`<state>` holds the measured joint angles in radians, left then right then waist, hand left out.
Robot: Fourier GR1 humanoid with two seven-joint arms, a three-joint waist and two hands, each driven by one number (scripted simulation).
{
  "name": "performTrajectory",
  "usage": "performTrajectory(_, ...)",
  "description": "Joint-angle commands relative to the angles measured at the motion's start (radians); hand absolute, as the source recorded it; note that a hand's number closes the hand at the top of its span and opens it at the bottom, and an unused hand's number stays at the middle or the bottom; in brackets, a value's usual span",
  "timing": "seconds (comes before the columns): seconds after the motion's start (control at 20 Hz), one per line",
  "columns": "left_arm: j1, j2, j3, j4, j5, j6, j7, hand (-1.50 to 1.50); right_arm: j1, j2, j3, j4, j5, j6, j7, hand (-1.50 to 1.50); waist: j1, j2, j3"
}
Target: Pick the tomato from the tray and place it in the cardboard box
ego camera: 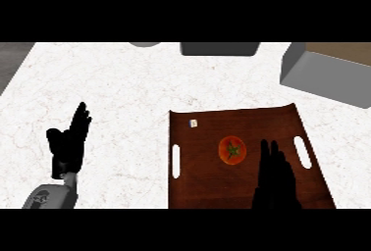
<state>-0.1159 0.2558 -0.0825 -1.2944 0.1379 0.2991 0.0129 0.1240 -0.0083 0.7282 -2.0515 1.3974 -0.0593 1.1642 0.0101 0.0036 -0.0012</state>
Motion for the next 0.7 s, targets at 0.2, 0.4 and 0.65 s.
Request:
performTrajectory(0.2,0.057,0.005,0.017,-0.032,0.010,-0.025,-0.022,0.00,-0.153,0.008,-0.037,0.107,-0.081,0.017,0.255,-1.50,0.001,-0.003,0.001)
performTrajectory(0.4,0.002,-0.012,0.003,-0.029,-0.012,0.000,0.028,0.00,-0.170,0.008,-0.033,0.158,-0.101,0.004,0.286,-1.50,-0.005,-0.003,0.001)
performTrajectory(0.65,0.023,-0.006,0.004,-0.034,-0.017,-0.013,0.022,0.00,-0.249,0.008,-0.045,0.234,-0.125,-0.042,0.323,-1.50,0.003,-0.002,0.001)
